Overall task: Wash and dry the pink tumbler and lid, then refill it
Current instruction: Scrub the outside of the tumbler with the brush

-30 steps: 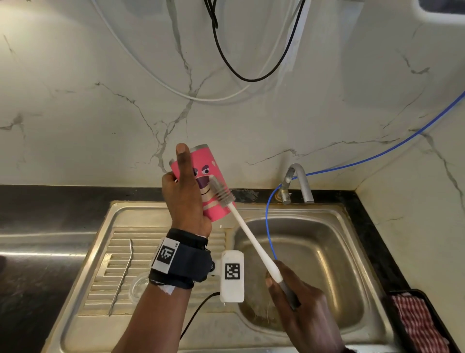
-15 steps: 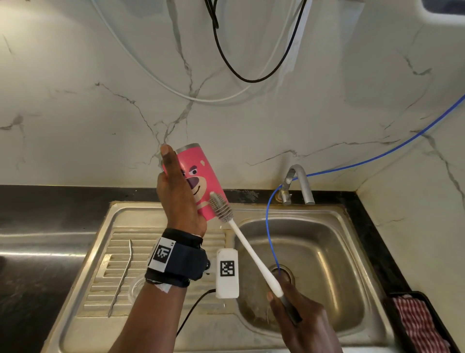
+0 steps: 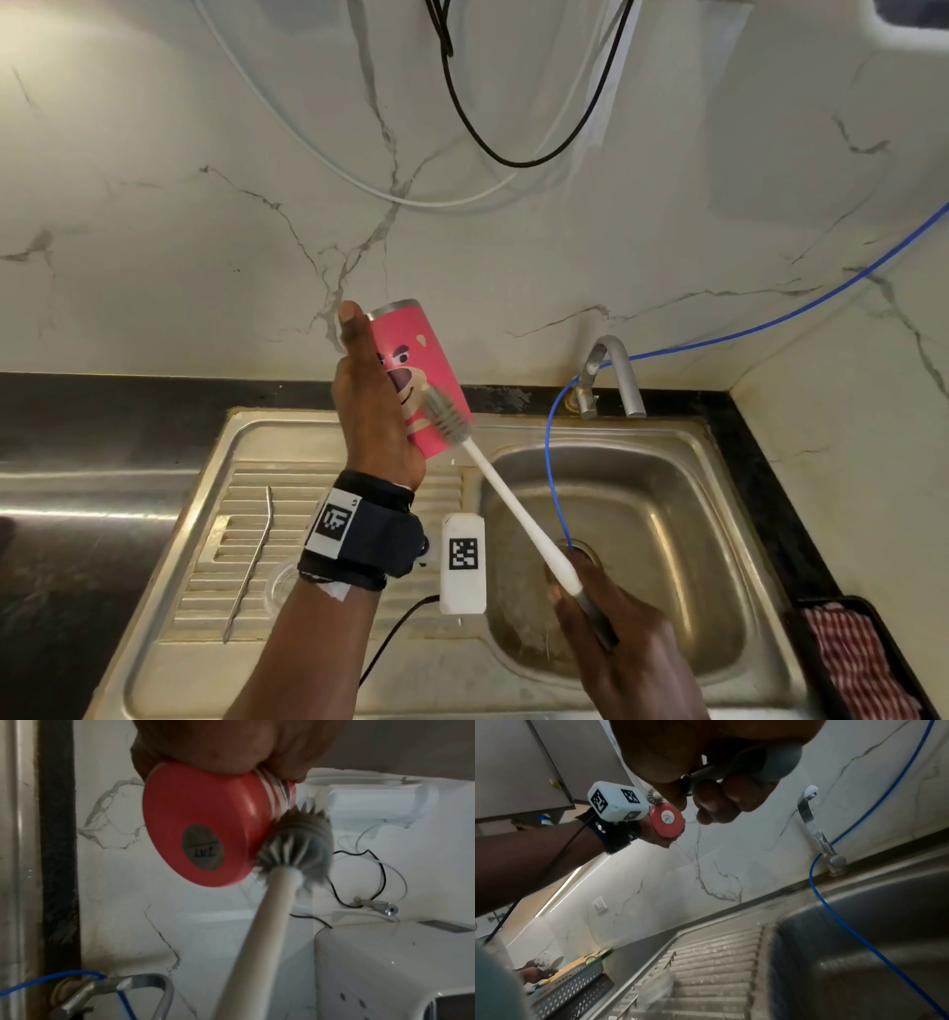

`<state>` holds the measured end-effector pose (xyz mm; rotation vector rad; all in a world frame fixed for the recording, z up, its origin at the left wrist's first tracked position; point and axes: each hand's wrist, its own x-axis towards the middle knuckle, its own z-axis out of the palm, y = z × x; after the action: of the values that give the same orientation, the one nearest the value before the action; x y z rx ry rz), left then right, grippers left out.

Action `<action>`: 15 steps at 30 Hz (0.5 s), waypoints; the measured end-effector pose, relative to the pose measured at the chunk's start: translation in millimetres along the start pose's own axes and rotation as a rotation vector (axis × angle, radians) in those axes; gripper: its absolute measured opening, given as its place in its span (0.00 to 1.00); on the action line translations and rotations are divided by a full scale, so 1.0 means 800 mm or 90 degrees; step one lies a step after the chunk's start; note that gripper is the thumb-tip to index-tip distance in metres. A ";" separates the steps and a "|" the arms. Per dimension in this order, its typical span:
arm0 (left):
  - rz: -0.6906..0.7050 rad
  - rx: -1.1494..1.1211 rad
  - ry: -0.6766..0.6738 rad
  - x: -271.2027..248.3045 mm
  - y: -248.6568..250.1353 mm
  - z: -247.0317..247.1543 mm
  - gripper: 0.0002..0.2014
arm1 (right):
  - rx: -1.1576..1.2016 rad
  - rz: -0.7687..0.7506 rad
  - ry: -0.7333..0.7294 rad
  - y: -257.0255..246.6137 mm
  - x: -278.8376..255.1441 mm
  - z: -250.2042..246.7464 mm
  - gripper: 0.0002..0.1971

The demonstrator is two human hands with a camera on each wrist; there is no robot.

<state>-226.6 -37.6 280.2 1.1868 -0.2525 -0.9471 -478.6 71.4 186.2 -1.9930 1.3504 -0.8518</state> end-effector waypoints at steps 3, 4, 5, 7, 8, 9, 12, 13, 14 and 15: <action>-0.024 0.025 -0.023 -0.011 -0.009 0.007 0.31 | -0.013 -0.021 0.007 -0.008 0.016 0.008 0.20; -0.031 0.032 -0.027 -0.014 -0.009 0.009 0.32 | -0.011 -0.023 -0.001 -0.010 0.018 0.010 0.22; -0.035 0.035 -0.032 -0.015 -0.007 0.009 0.34 | -0.013 -0.031 -0.010 -0.011 0.016 0.009 0.26; -0.028 0.027 -0.037 -0.010 -0.002 0.005 0.40 | -0.015 -0.047 -0.033 -0.008 0.007 0.006 0.33; -0.016 0.020 -0.038 -0.008 0.001 0.003 0.41 | -0.014 -0.043 -0.037 -0.006 0.002 0.004 0.34; -0.005 0.013 -0.038 -0.007 0.004 0.001 0.41 | -0.021 -0.041 -0.034 -0.005 -0.003 0.003 0.32; -0.002 0.004 -0.043 -0.009 0.008 0.001 0.41 | -0.027 -0.067 -0.007 -0.008 -0.007 0.000 0.23; -0.008 0.007 -0.043 -0.011 0.007 0.002 0.42 | -0.025 -0.083 0.002 -0.010 -0.005 0.001 0.24; -0.014 0.015 -0.042 -0.015 0.004 0.005 0.42 | -0.031 -0.102 0.020 -0.011 -0.001 0.003 0.24; -0.016 0.027 -0.037 -0.019 0.000 0.008 0.44 | -0.034 -0.112 0.046 -0.013 0.006 0.006 0.25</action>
<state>-239.8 -30.9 287.3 1.2045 -0.3062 -1.0039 -467.4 70.8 192.0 -2.1654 1.2634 -0.9857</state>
